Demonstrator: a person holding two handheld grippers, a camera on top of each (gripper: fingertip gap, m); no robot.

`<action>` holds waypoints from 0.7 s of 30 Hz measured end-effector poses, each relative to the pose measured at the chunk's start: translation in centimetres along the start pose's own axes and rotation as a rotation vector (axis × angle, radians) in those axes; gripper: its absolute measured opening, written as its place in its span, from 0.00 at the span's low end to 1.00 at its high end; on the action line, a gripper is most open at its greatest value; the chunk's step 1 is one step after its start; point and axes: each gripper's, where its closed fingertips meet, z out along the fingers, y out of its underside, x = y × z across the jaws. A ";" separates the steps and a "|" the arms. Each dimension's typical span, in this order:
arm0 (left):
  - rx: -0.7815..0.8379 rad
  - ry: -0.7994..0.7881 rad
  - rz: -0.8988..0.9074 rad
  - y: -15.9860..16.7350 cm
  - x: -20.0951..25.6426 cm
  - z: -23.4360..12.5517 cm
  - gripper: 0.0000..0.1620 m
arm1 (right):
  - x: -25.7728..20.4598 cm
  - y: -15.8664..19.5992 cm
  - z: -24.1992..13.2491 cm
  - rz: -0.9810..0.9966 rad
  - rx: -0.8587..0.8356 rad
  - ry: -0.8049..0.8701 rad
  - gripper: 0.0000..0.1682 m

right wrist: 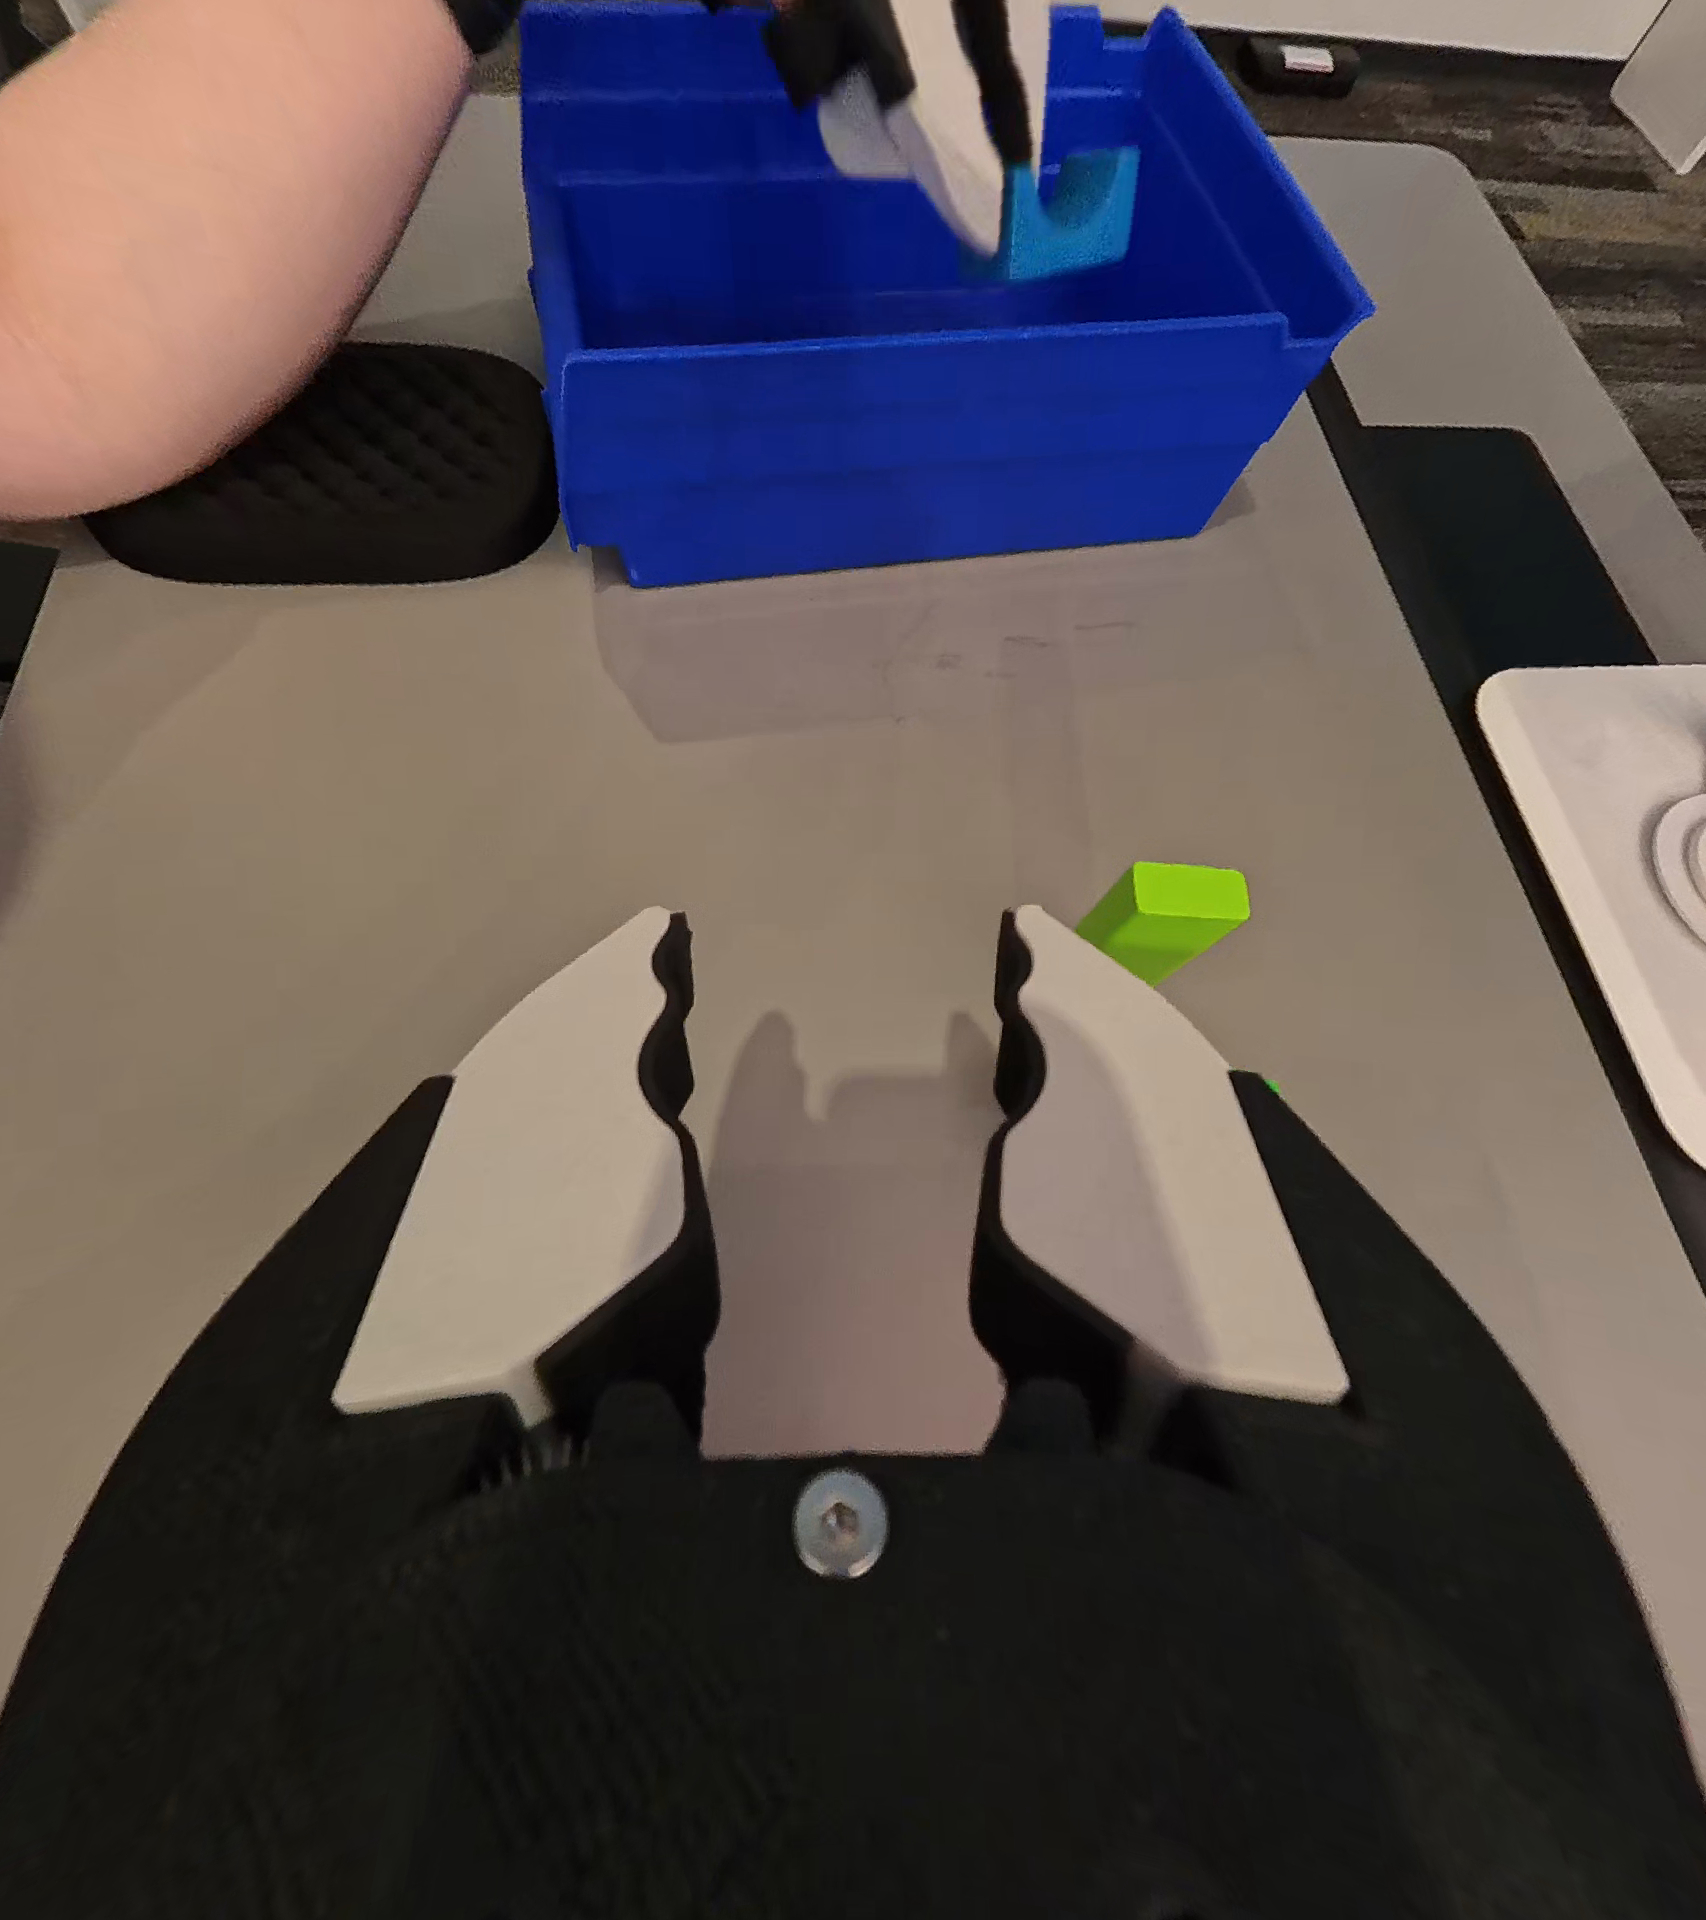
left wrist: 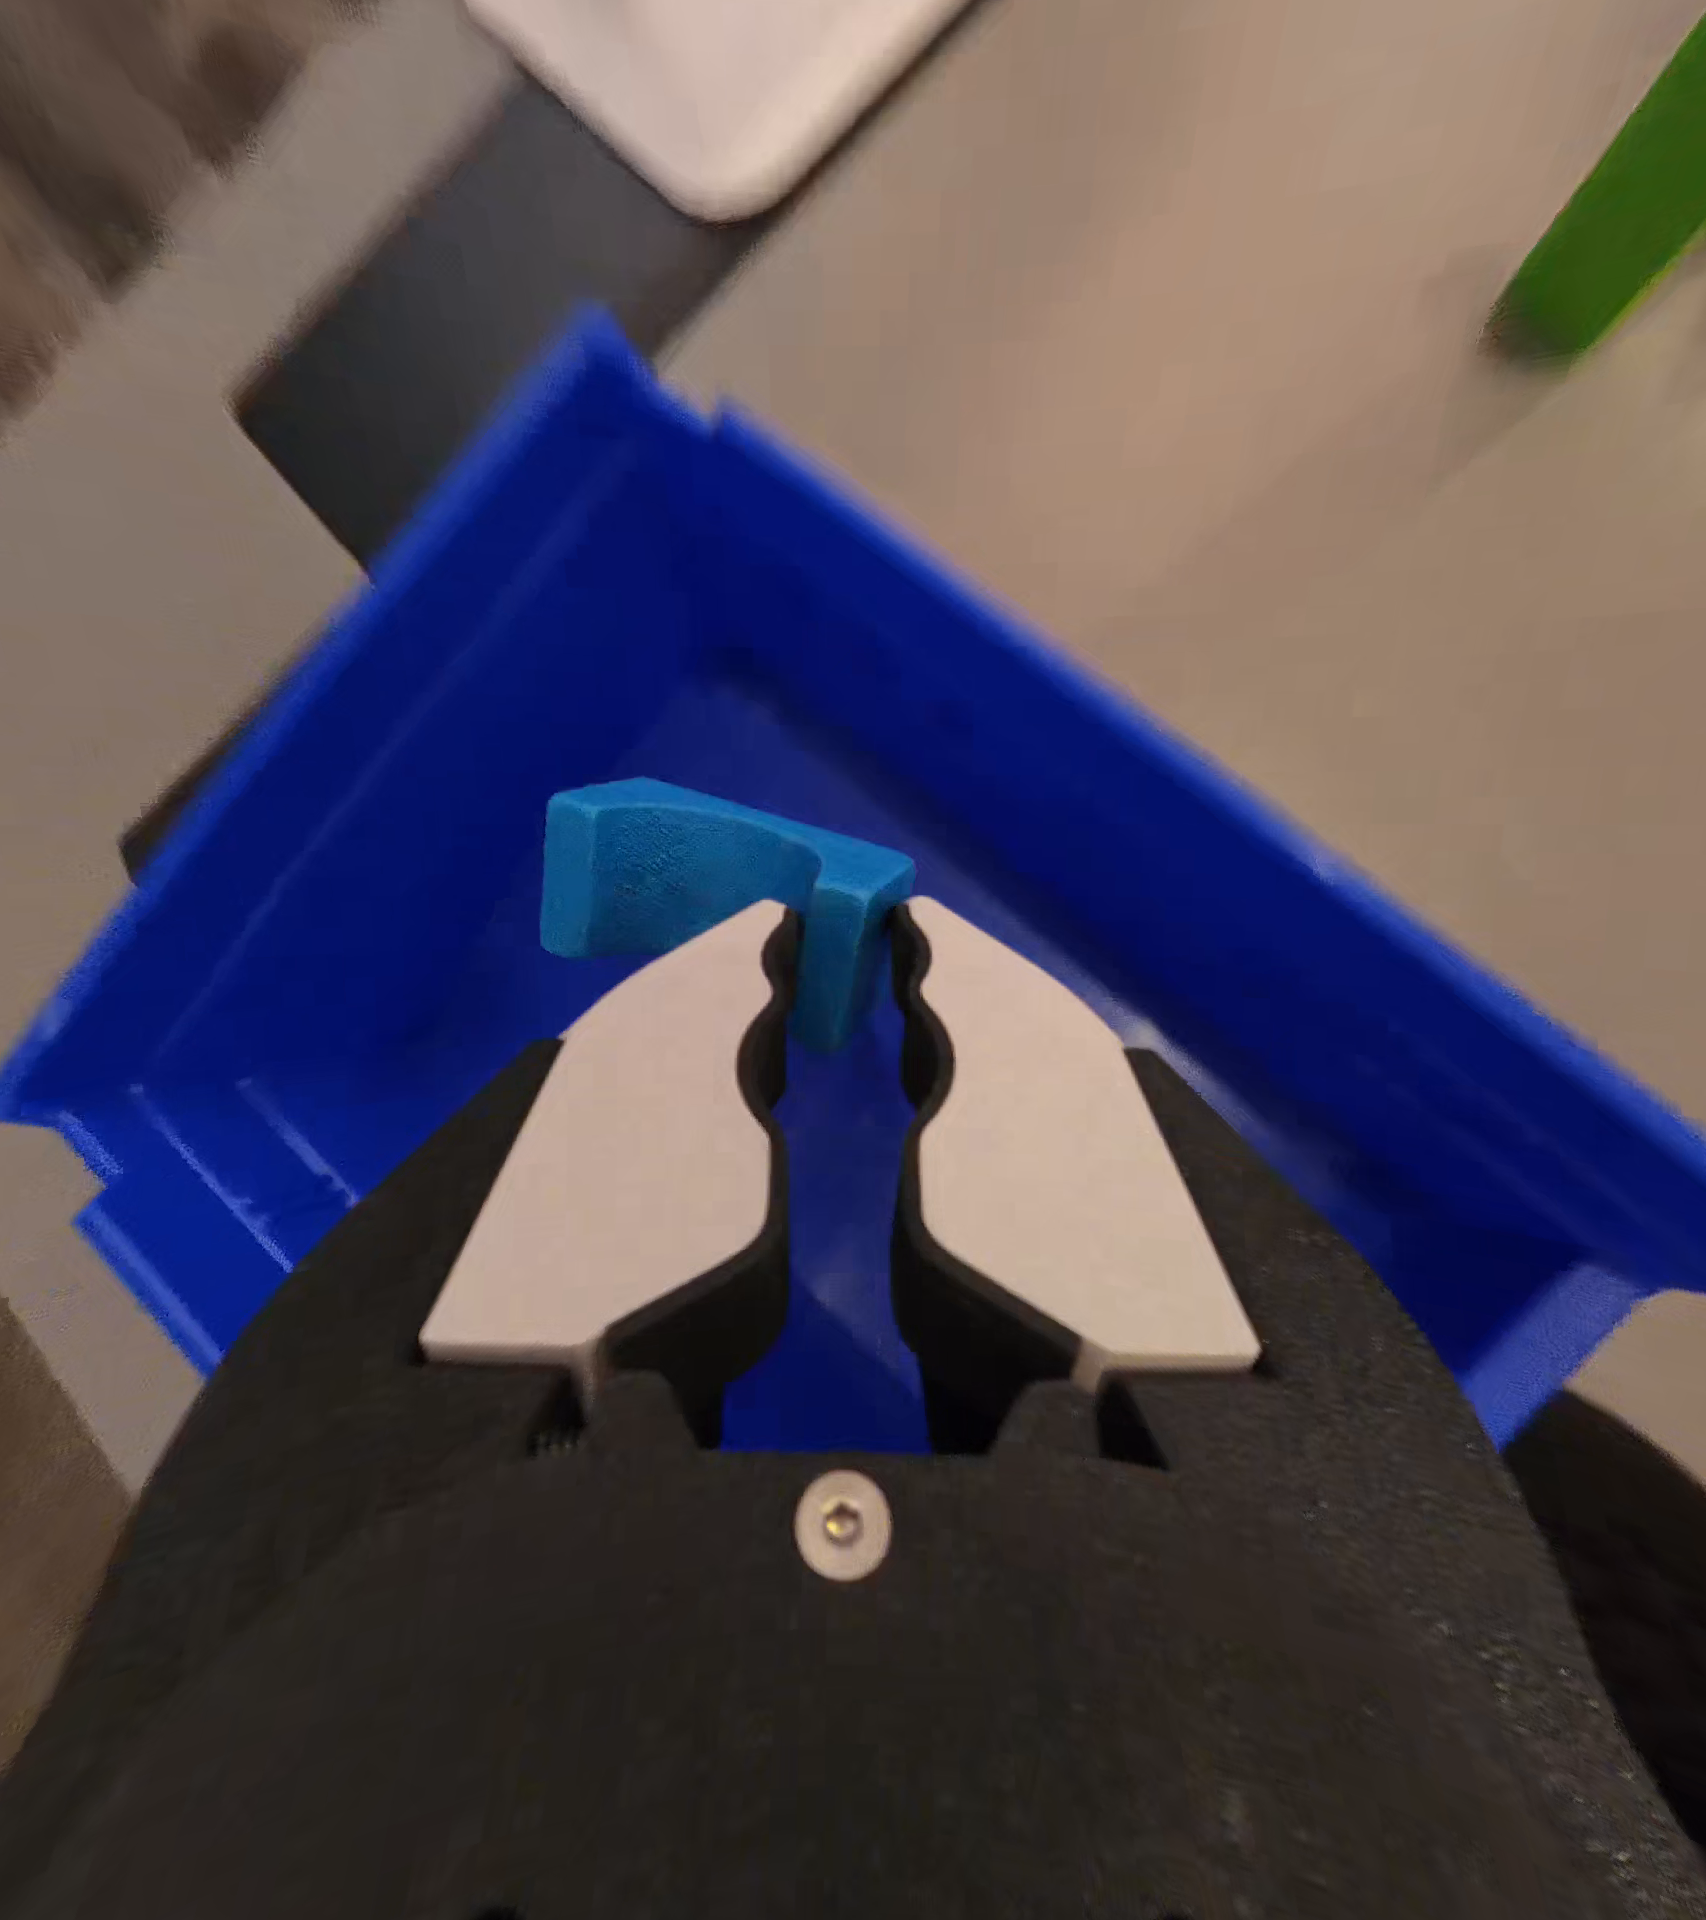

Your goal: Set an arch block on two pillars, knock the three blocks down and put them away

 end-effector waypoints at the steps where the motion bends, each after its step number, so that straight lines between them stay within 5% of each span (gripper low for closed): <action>1: 0.097 0.017 -0.012 -1.6 0.3 -1.5 0.11 | 0.1 -0.3 0.1 0.000 0.014 0.011 0.34; 7: 0.566 0.509 -0.035 -11.2 10.3 -10.8 0.10 | 0.7 -6.1 -0.7 -0.285 0.214 0.346 0.34; 14: 0.524 0.921 -0.040 -15.3 21.2 -11.1 0.10 | -2.4 -10.2 -3.0 -0.722 0.316 0.744 0.34; 21: 0.534 1.185 -0.080 -16.1 24.5 -12.3 0.10 | -2.5 -10.8 -4.1 -0.868 0.341 0.971 0.24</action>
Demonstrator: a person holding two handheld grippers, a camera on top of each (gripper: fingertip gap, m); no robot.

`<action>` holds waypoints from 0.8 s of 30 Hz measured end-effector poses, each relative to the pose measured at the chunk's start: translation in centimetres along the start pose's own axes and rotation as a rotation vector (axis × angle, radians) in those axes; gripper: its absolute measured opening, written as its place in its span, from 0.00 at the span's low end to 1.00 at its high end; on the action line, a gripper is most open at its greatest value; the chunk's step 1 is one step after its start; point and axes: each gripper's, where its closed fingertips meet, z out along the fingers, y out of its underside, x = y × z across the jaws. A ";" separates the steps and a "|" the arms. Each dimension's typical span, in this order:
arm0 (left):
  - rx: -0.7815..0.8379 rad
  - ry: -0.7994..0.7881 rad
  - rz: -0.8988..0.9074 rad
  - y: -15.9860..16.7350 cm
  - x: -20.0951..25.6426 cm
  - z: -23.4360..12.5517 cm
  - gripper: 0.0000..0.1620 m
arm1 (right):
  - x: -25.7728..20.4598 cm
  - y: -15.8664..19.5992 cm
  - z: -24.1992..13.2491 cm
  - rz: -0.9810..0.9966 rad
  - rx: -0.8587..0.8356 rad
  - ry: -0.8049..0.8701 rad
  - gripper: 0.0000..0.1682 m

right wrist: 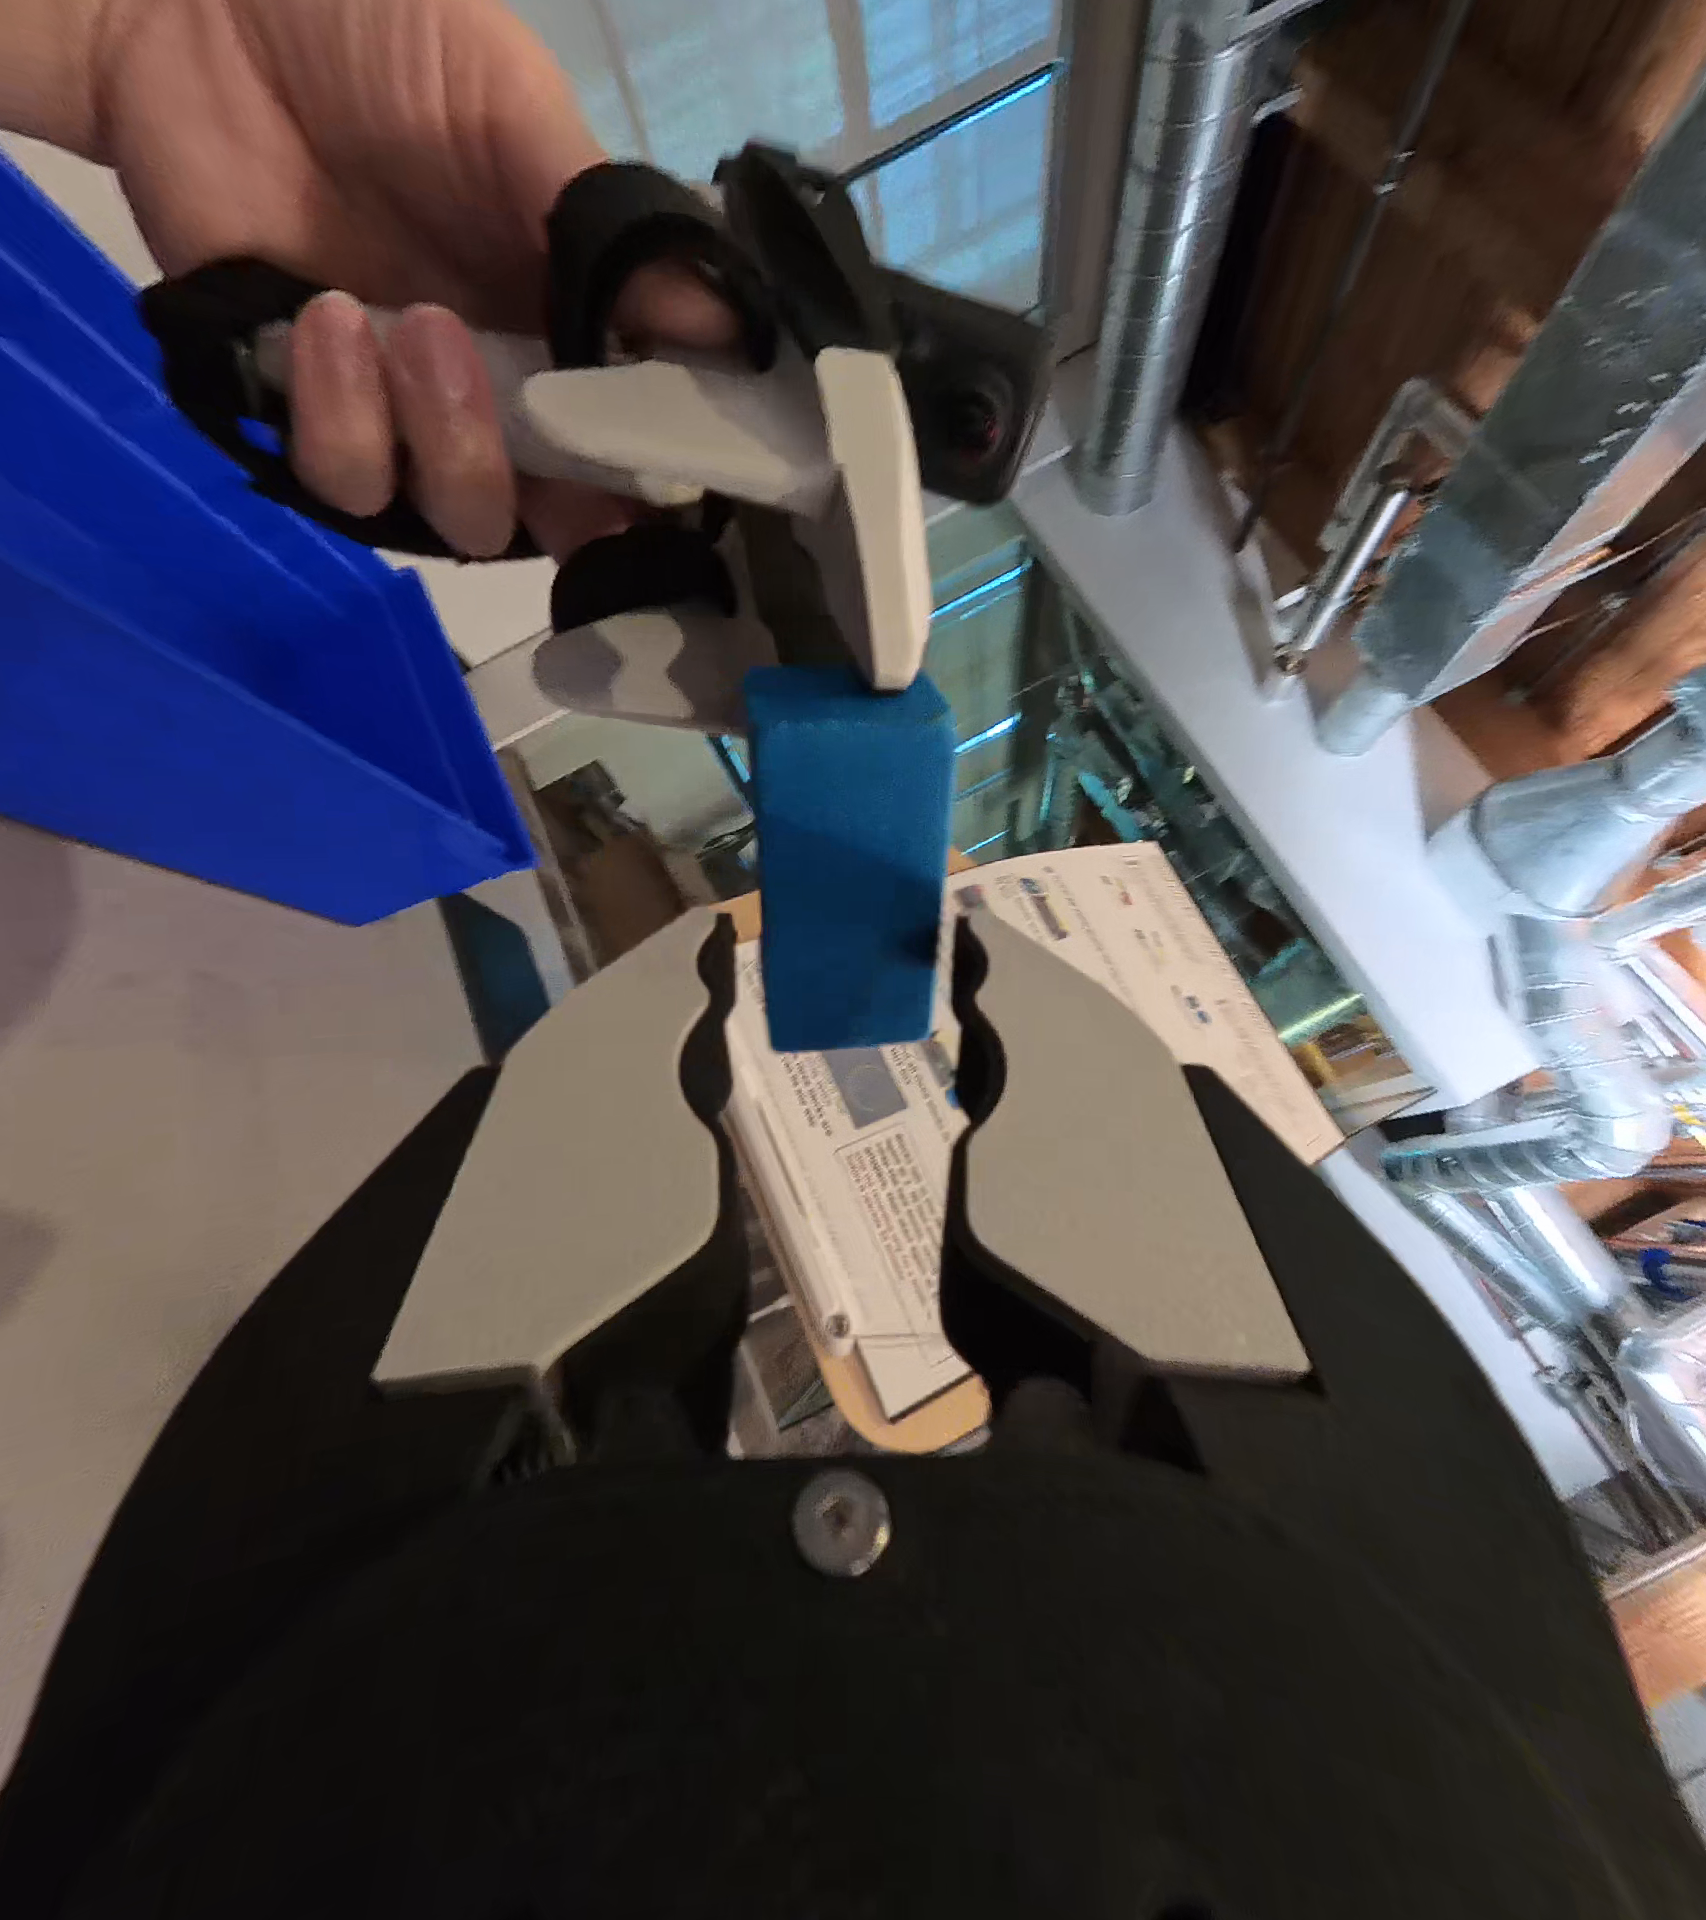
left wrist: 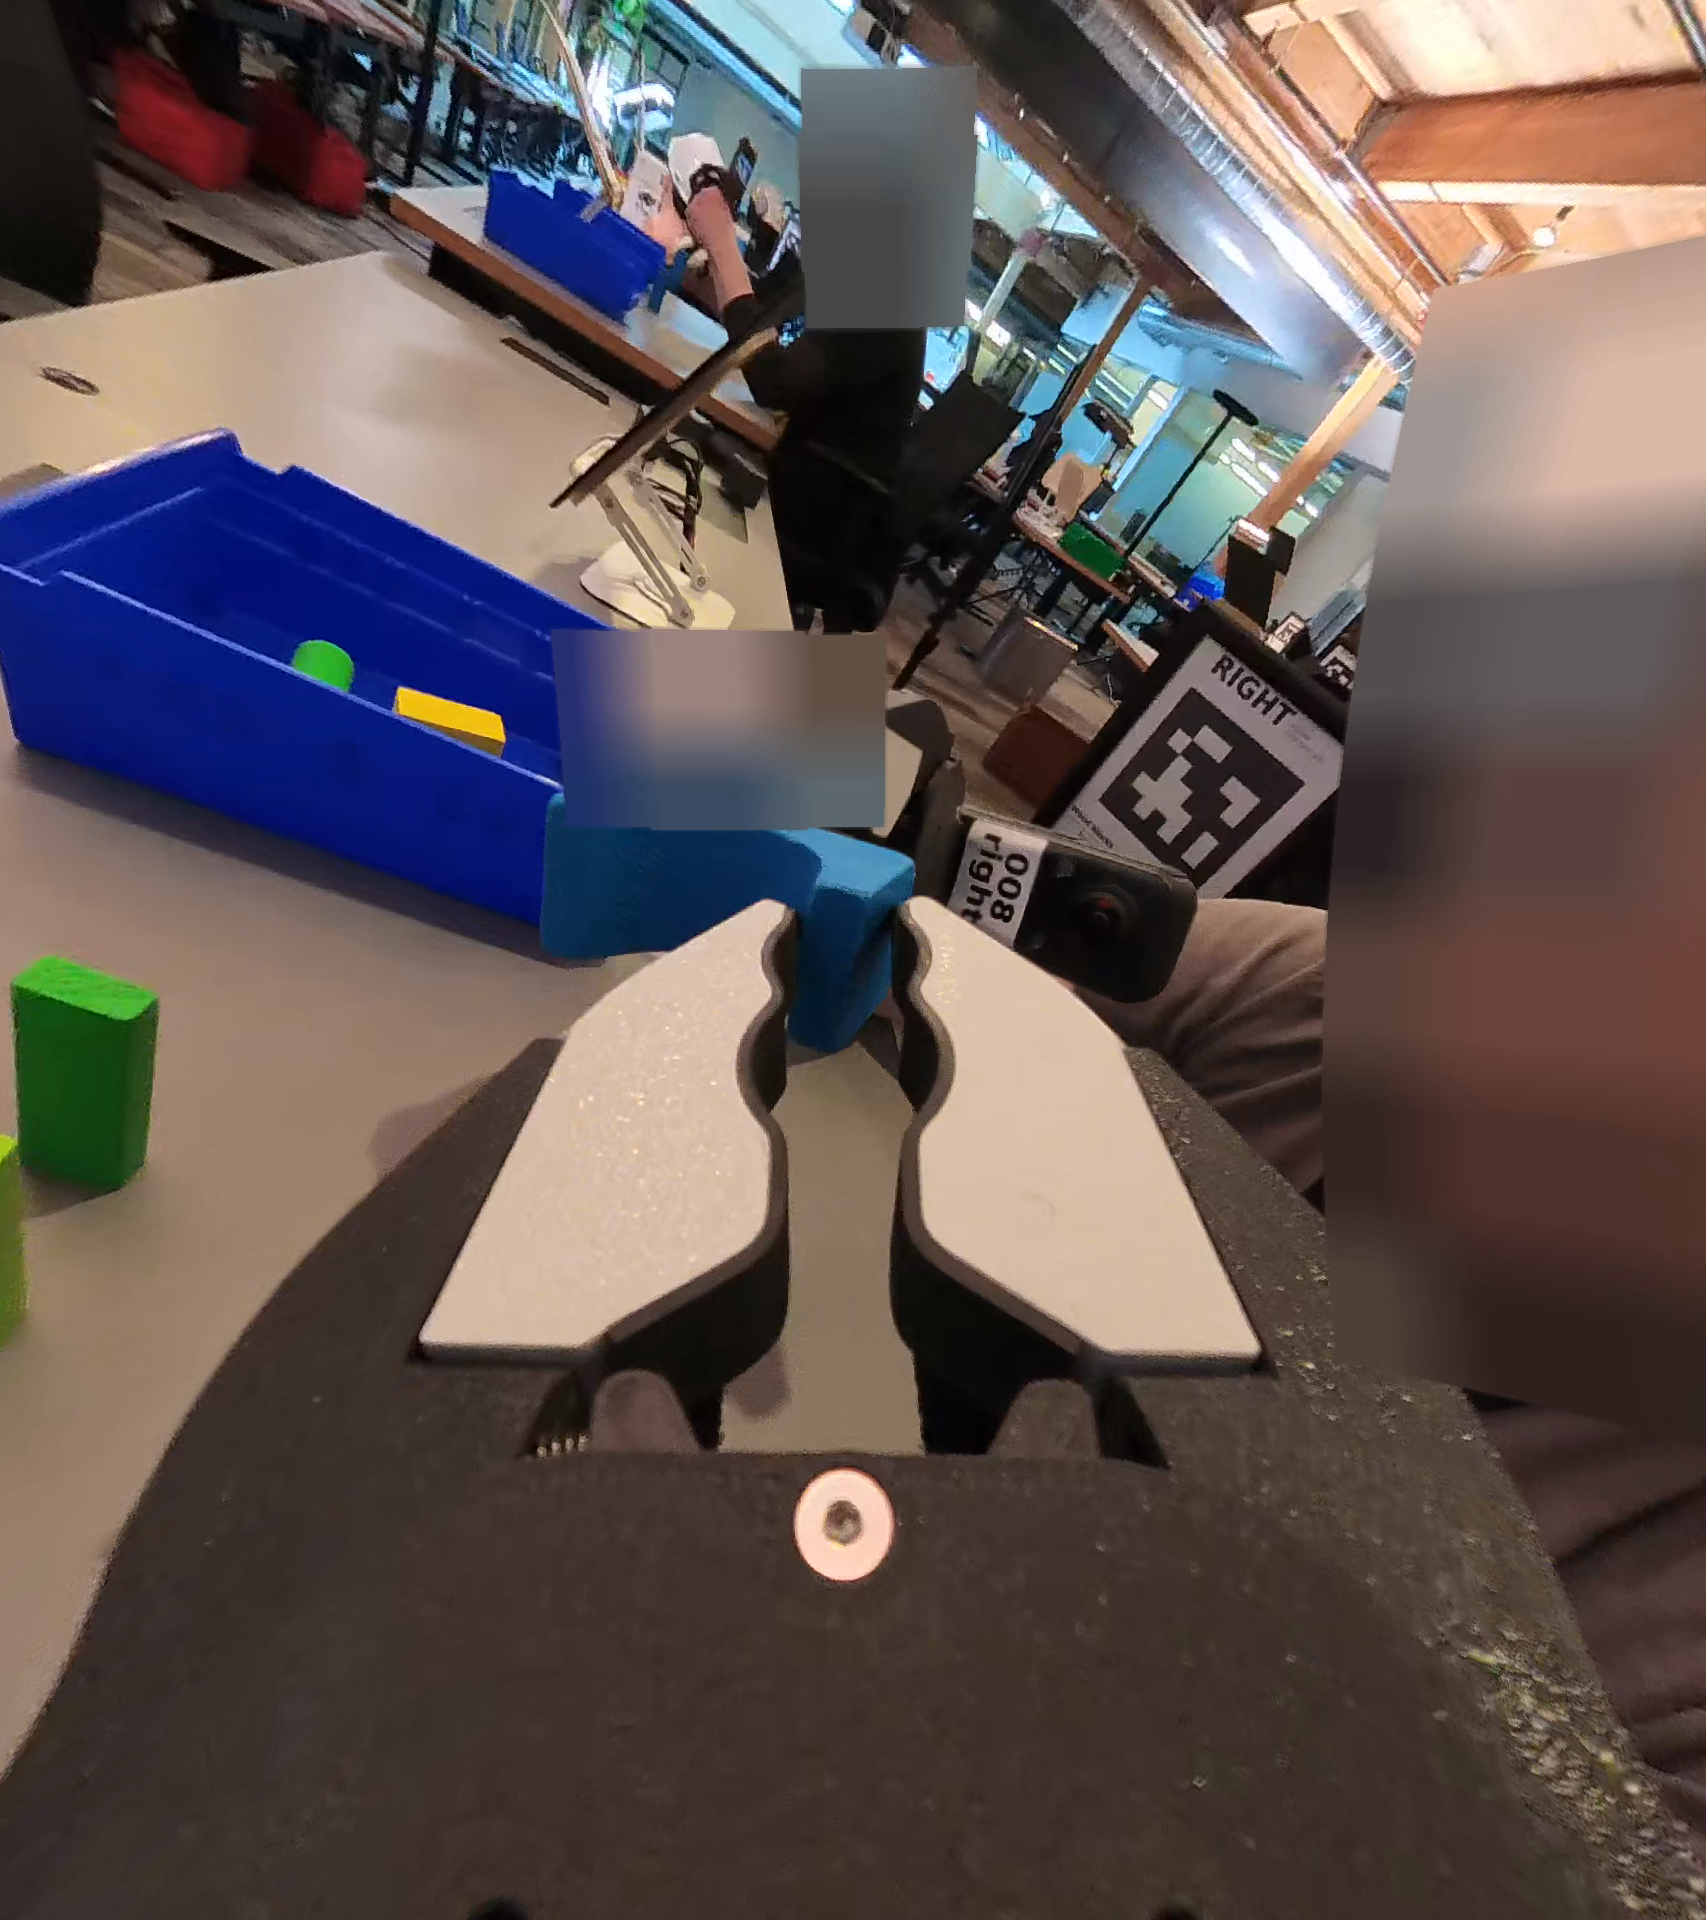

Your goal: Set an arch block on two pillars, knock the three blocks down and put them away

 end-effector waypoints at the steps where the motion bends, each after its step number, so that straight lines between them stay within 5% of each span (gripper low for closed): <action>1: -0.004 -0.001 0.003 0.1 -0.1 0.1 0.10 | 0.0 -0.3 -0.2 -0.009 0.017 0.005 0.19; 7: 0.000 -0.115 0.032 -0.6 -1.6 -1.6 0.17 | -0.6 0.9 0.3 0.130 -0.057 -0.171 0.19; 15: 0.276 -0.553 0.447 -4.9 -1.4 -9.7 0.24 | -1.7 9.7 0.3 0.725 -0.608 -0.795 0.19; 20: 0.204 -0.568 0.443 -4.0 -1.3 -9.6 0.21 | -4.2 12.6 0.3 0.619 -0.886 -1.162 0.20; 24: 0.137 -0.592 0.422 -3.2 -2.3 -9.0 0.21 | -5.5 14.2 1.1 0.555 -0.996 -1.251 0.20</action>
